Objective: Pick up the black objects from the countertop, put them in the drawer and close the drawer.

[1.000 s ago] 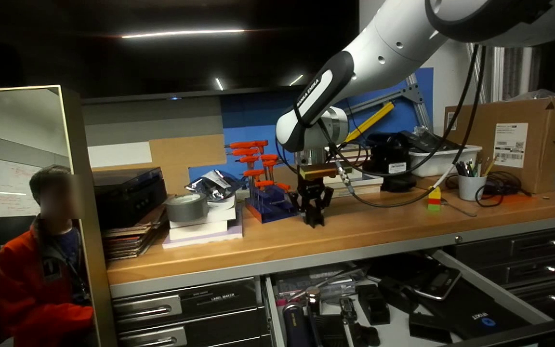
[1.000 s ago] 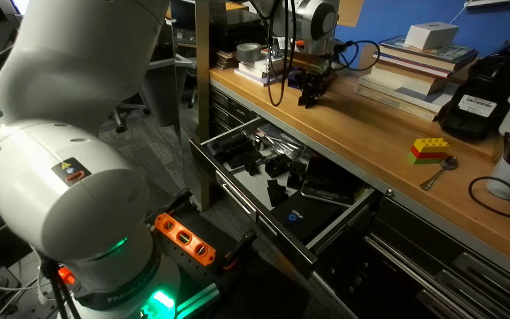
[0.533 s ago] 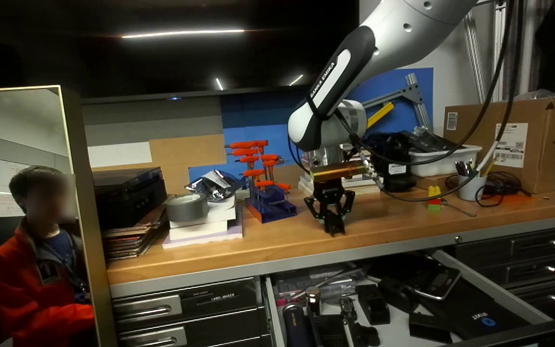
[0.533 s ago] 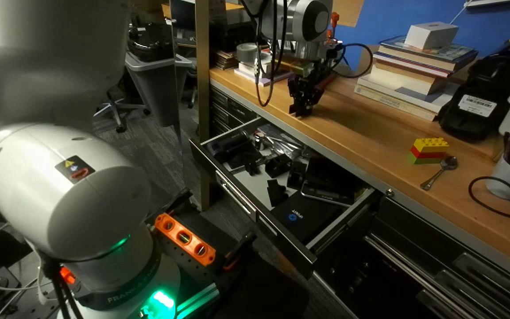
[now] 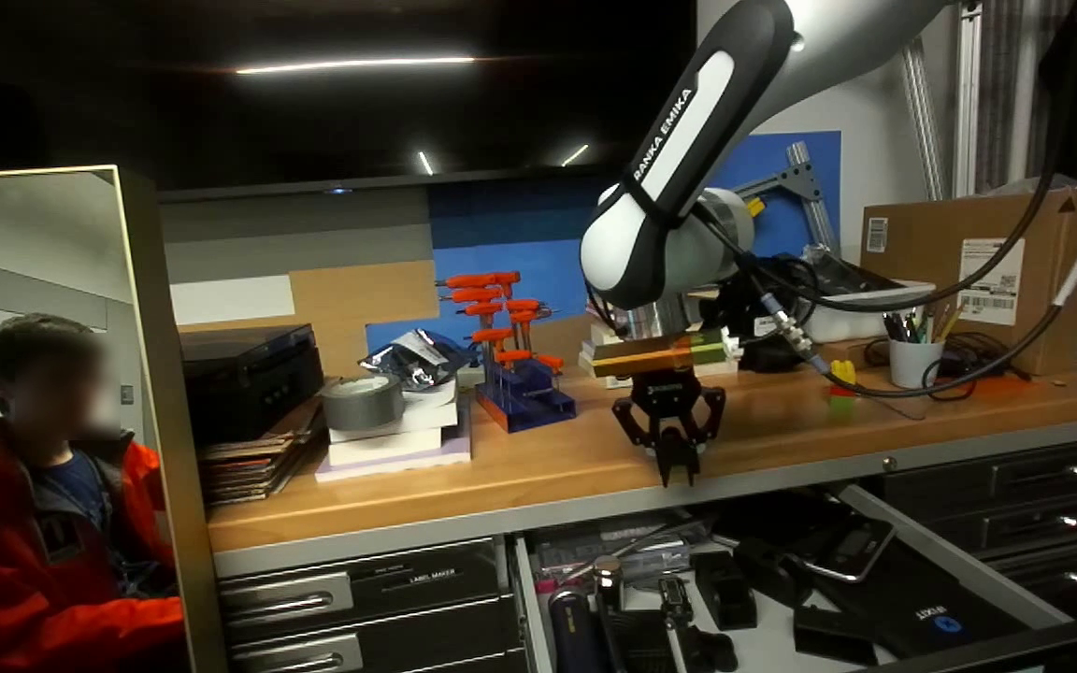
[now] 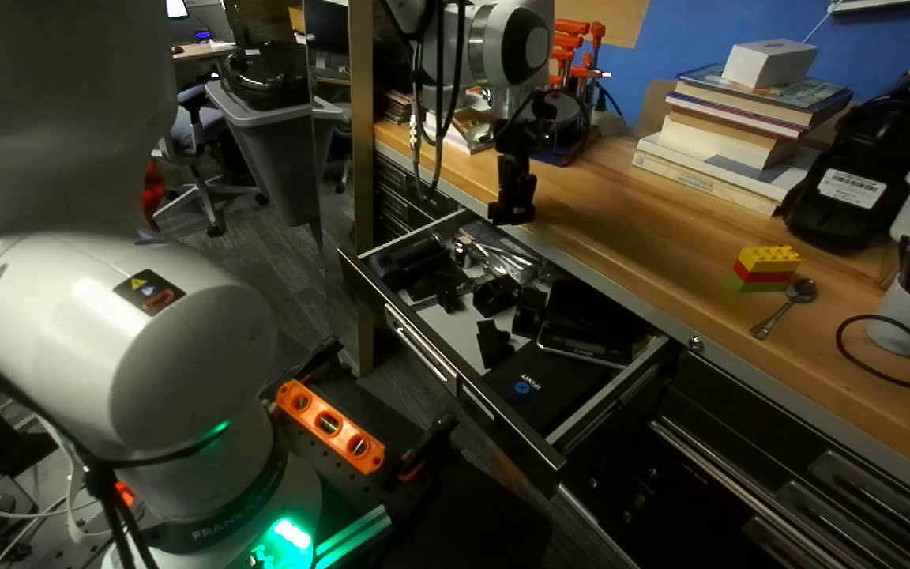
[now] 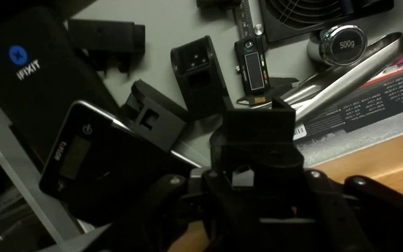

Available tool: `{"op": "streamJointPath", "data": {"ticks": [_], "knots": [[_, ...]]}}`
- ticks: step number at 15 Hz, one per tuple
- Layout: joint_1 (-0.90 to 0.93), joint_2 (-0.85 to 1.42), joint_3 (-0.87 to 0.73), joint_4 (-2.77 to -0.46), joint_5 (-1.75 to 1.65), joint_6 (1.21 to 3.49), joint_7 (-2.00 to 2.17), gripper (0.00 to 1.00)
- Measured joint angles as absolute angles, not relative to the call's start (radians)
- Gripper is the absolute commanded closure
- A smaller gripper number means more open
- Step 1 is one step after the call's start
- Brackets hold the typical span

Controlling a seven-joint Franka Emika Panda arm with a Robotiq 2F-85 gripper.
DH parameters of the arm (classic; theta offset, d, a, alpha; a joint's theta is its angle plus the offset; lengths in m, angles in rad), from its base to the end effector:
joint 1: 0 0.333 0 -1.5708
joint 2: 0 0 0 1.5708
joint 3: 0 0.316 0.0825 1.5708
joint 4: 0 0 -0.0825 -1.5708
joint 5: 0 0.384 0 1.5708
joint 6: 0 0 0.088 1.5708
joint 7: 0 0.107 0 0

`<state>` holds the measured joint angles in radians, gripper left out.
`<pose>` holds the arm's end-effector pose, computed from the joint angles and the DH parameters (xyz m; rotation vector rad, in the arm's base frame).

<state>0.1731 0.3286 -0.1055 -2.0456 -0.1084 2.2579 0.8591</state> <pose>0.5801 0.0375 0.2711 2.7986 -1.0441 -0.0783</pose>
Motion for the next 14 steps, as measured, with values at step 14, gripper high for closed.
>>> {"op": "streamJointPath", "data": {"ticks": [14], "knots": [[0.292, 0.272, -0.121, -2.405, -0.242, 2.462, 1.861, 0.77]]}}
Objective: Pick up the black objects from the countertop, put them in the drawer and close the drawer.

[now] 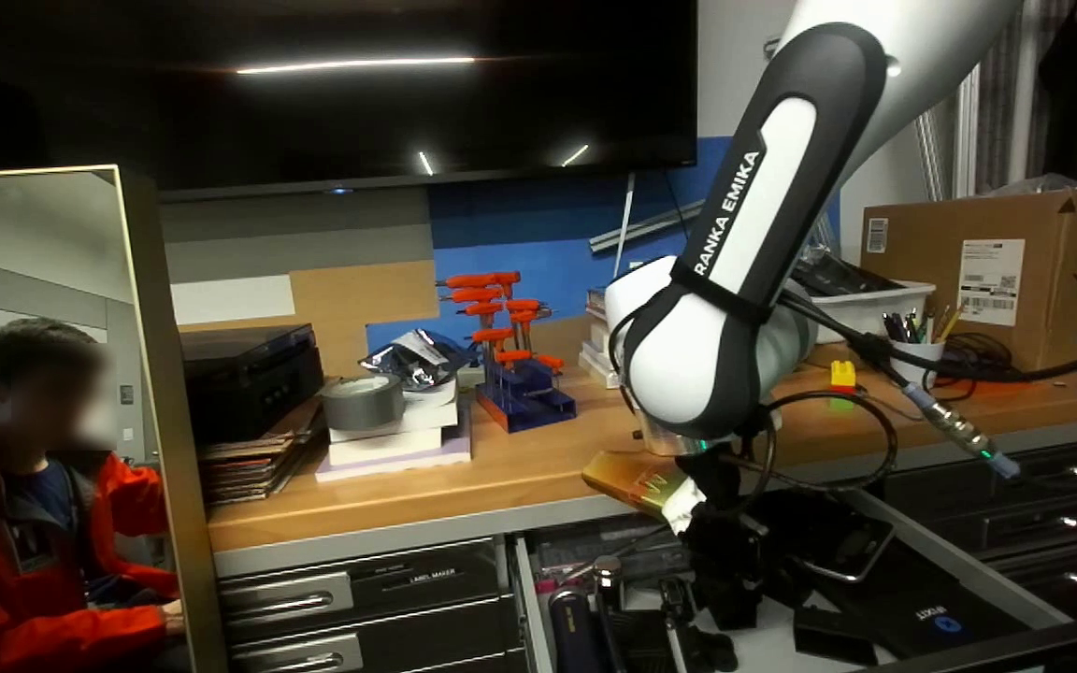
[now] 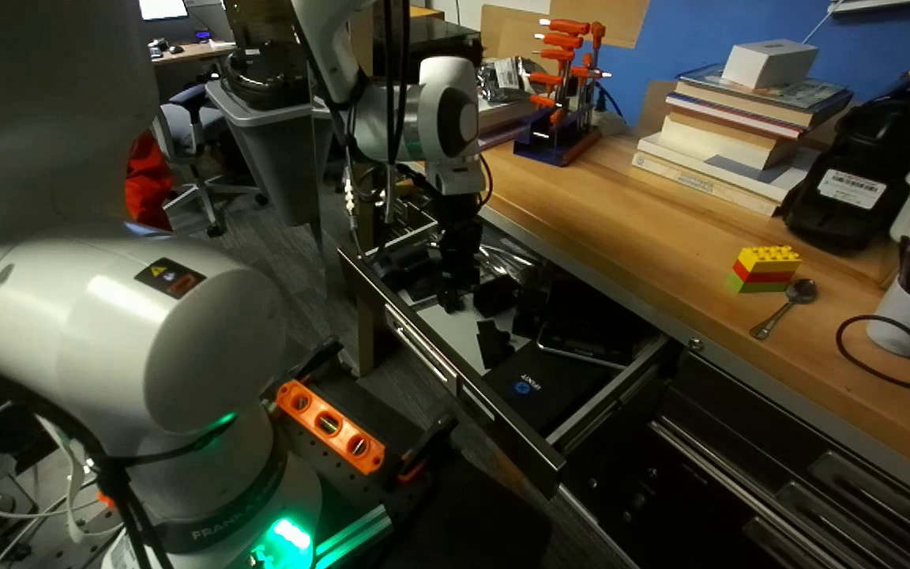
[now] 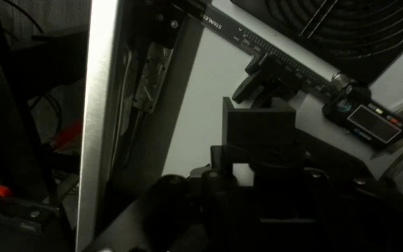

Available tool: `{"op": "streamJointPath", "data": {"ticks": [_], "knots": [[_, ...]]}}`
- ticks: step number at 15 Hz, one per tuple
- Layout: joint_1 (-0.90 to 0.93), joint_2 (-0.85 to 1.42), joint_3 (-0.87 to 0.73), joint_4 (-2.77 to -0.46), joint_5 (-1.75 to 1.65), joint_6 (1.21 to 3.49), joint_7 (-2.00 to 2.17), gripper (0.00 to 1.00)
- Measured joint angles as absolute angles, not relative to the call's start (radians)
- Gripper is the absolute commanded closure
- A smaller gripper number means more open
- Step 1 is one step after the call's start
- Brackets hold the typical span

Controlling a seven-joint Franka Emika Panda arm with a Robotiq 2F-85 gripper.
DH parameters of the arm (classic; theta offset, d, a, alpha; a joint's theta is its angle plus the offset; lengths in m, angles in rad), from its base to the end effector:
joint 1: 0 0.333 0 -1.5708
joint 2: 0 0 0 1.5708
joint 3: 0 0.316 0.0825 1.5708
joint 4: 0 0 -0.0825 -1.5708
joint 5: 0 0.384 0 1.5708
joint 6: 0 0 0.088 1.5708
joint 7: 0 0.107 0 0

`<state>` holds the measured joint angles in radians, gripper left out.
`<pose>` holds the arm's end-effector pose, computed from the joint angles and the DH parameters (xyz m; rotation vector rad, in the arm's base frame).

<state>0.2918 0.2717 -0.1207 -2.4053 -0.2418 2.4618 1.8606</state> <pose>0.4670 0.0783 0.1866 2.1176 -1.9408 0.0374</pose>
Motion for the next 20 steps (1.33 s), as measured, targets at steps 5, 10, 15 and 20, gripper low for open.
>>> {"op": "streamJointPath", "data": {"ticks": [5, 10, 15, 20], "knots": [[0.259, 0.282, -0.127, -2.452, -0.279, 2.471, 2.079, 0.77], [0.215, 0.301, -0.126, -2.501, -0.272, 2.526, 2.117, 0.77], [0.195, 0.316, -0.125, -2.534, -0.260, 2.624, 2.116, 0.77], [0.184, 0.365, -0.125, -2.541, -0.241, 2.719, 2.096, 0.77]]}}
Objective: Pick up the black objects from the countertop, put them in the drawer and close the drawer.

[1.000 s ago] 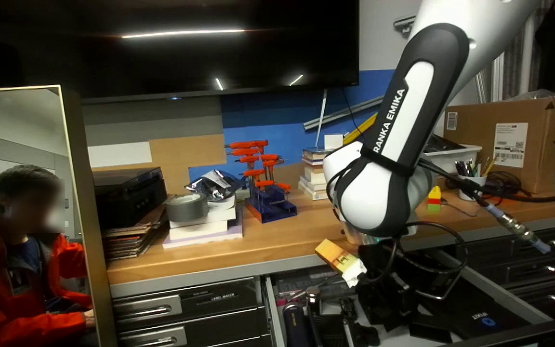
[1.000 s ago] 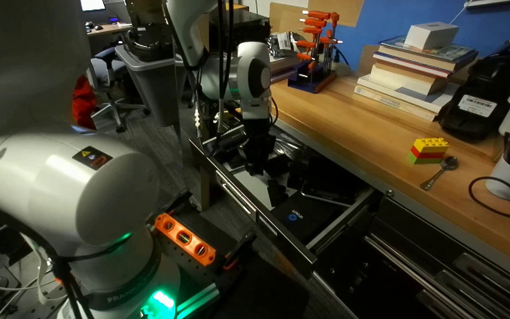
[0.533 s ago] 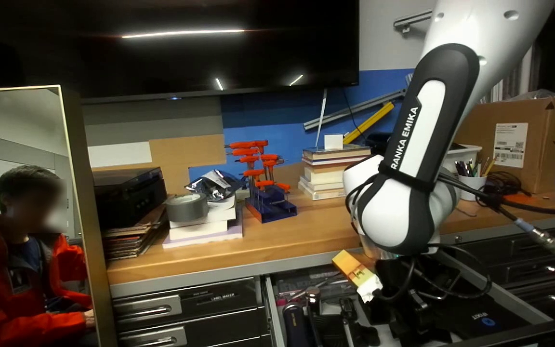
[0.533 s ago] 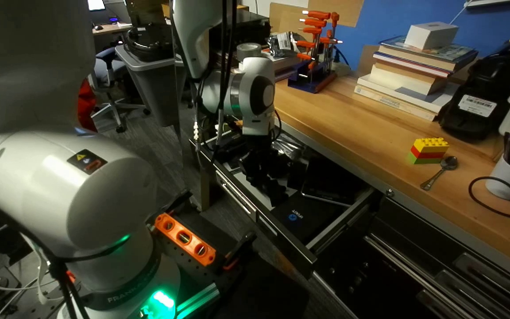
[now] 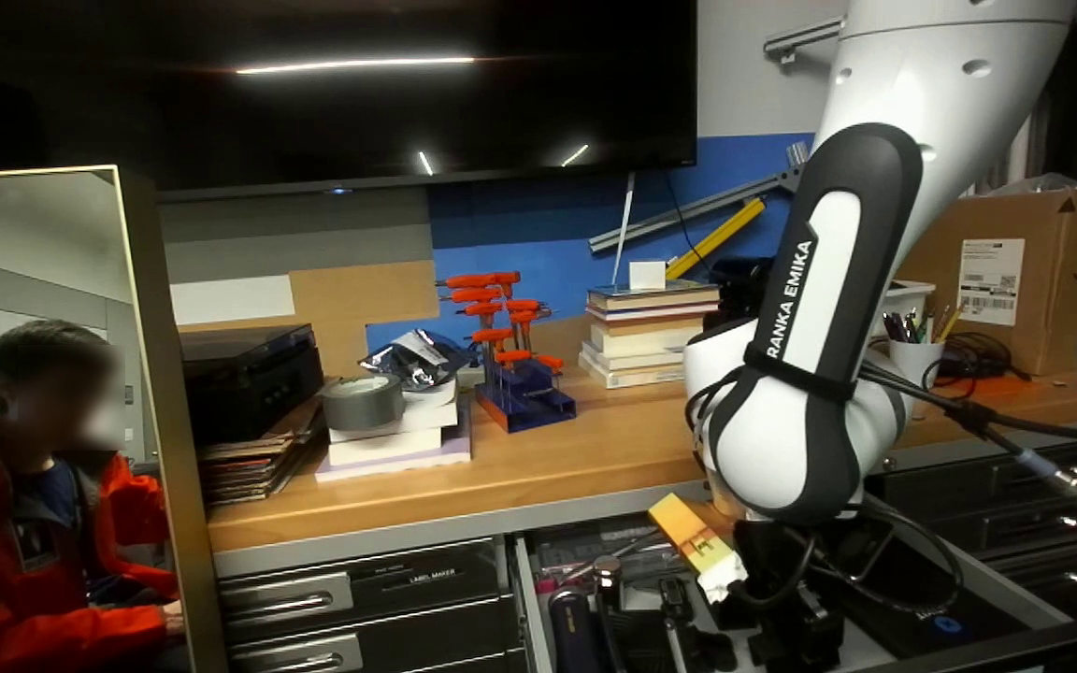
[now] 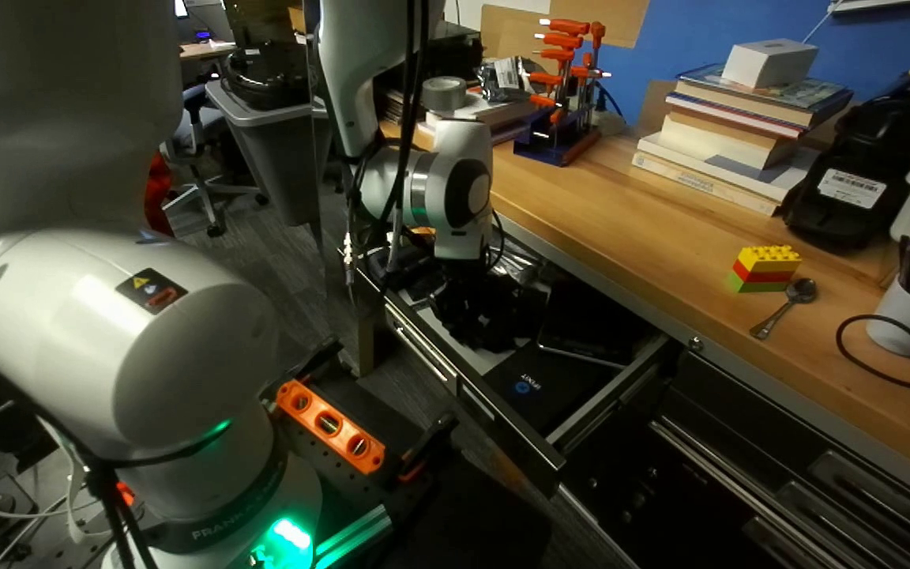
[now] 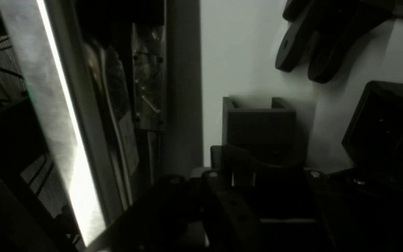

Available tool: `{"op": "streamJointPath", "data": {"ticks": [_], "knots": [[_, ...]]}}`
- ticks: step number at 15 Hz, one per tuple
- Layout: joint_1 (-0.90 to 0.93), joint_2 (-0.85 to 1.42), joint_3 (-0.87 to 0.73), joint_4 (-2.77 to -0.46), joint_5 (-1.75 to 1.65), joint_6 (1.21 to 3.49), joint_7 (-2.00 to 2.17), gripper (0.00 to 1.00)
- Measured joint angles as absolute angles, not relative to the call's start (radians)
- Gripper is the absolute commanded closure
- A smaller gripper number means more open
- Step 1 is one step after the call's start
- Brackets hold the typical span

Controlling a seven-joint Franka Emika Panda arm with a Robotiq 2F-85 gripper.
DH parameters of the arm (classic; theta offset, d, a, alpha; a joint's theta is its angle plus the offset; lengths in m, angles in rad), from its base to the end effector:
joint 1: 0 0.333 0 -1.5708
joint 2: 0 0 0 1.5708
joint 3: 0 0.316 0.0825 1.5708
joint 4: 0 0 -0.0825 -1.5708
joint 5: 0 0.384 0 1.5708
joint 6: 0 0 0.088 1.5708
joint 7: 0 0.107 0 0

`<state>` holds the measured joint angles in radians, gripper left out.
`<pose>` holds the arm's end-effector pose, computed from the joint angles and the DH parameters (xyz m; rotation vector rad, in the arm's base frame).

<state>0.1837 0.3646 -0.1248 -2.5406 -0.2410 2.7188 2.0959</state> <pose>0.4251 0.0279 0.1240 1.8099 -2.2894 0.0289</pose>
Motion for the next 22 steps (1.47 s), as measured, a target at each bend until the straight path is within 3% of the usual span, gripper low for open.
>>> {"op": "streamJointPath", "data": {"ticks": [1, 2, 3, 8, 22], "knots": [[0.184, 0.369, -0.124, -2.540, -0.234, 2.729, 2.088, 0.64], [0.183, 0.370, -0.120, -2.540, -0.218, 2.736, 2.070, 0.36], [0.183, 0.370, -0.113, -2.540, -0.197, 2.737, 2.049, 0.35], [0.184, 0.369, -0.095, -2.519, -0.150, 2.725, 1.975, 0.01], [0.207, 0.261, -0.070, -2.339, -0.152, 2.204, 1.974, 0.00]]}}
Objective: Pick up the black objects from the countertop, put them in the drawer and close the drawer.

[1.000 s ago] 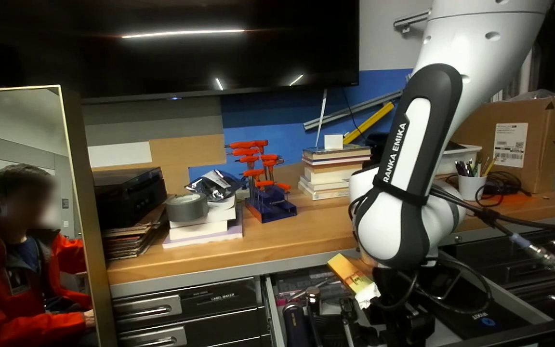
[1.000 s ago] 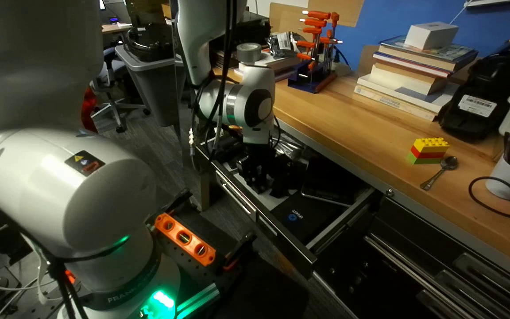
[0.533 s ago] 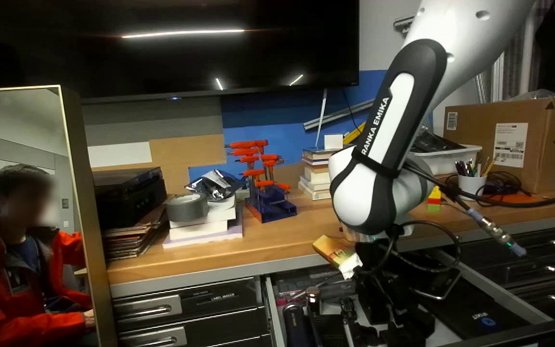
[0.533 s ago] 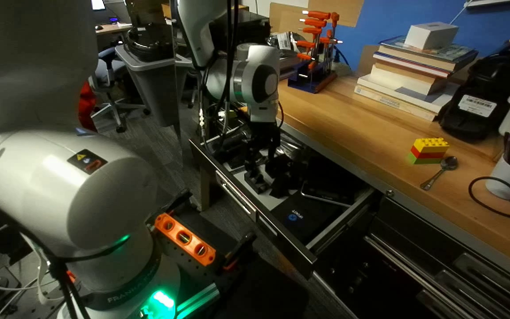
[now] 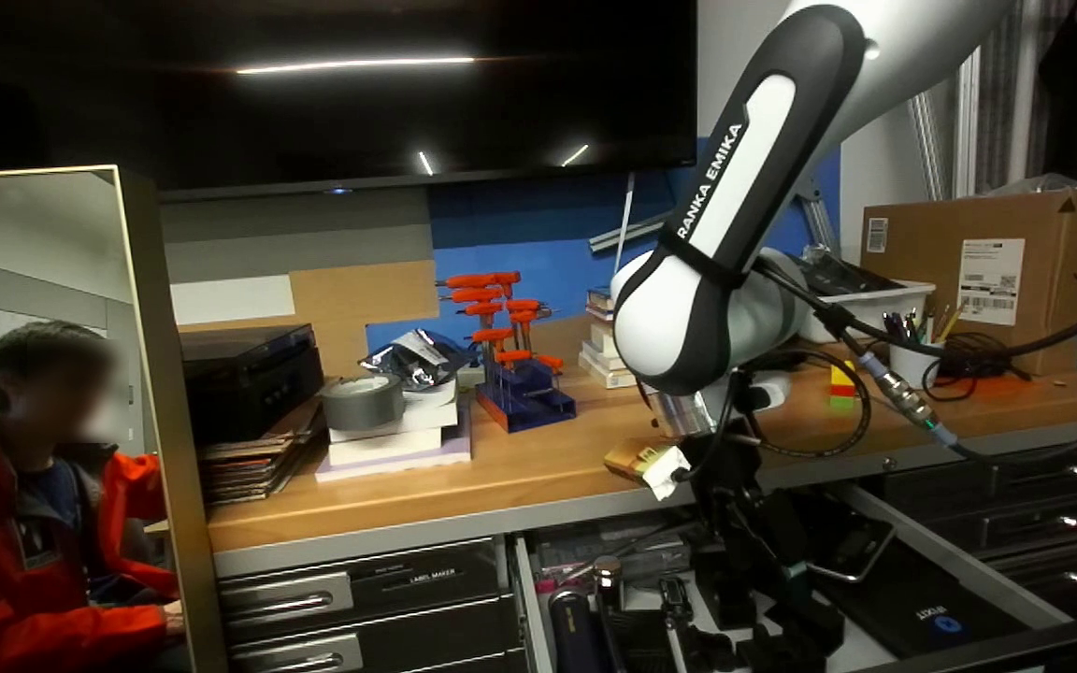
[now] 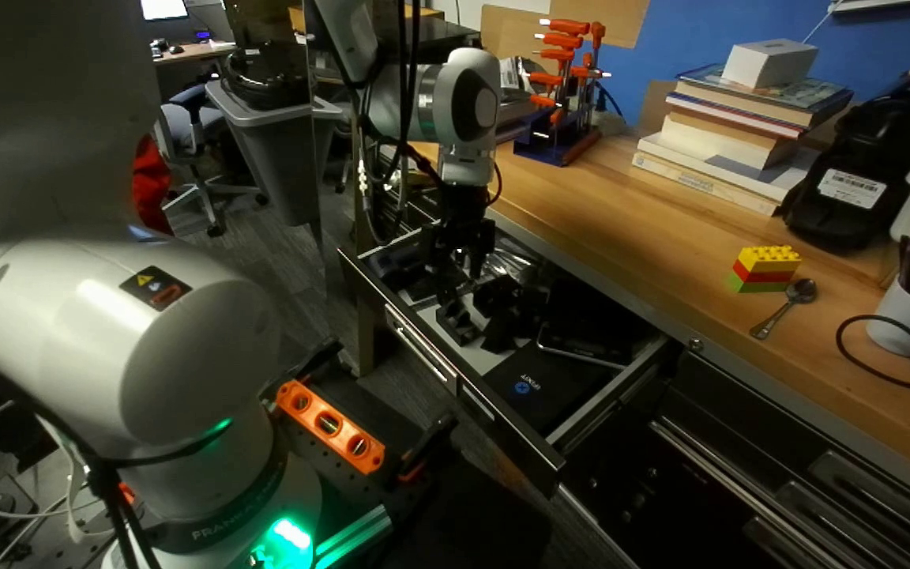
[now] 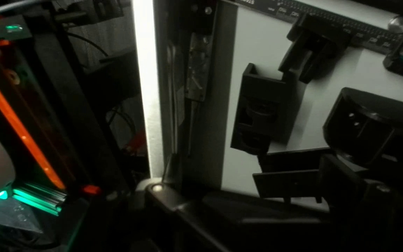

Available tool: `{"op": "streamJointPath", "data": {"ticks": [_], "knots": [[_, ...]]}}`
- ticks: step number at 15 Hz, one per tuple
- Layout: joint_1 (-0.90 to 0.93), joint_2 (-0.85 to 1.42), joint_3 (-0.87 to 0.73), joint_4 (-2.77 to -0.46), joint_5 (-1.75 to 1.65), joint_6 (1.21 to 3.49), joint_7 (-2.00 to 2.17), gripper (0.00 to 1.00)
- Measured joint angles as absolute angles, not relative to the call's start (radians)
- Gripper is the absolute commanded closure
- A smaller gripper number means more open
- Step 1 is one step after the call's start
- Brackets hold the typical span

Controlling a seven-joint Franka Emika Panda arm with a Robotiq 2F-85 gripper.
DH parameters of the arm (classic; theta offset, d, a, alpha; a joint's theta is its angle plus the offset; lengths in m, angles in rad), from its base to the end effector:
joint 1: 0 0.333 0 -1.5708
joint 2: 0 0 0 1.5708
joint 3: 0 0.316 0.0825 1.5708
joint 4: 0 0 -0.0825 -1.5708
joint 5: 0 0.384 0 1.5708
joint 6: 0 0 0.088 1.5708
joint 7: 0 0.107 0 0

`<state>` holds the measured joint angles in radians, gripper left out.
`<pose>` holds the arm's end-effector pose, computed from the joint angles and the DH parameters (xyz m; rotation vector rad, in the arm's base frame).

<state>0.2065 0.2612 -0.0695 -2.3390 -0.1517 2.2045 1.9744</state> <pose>0.4668 0.0578 0.1984 1.7804 -2.0768 -0.1239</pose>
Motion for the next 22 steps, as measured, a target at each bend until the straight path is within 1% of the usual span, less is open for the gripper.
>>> {"op": "streamJointPath", "data": {"ticks": [4, 8, 10, 12, 18, 22], "knots": [[0.193, 0.255, -0.051, -2.377, -0.097, 2.147, 2.016, 0.00], [0.173, 0.253, -0.039, -2.453, -0.019, 2.158, 2.027, 0.00], [0.163, 0.251, -0.034, -2.496, 0.017, 2.199, 2.026, 0.00], [0.154, 0.251, -0.027, -2.540, 0.044, 2.274, 2.015, 0.00], [0.145, 0.261, -0.025, -2.662, 0.051, 2.620, 1.964, 0.00], [0.151, 0.272, -0.055, -2.695, -0.009, 2.782, 1.960, 0.00]]}}
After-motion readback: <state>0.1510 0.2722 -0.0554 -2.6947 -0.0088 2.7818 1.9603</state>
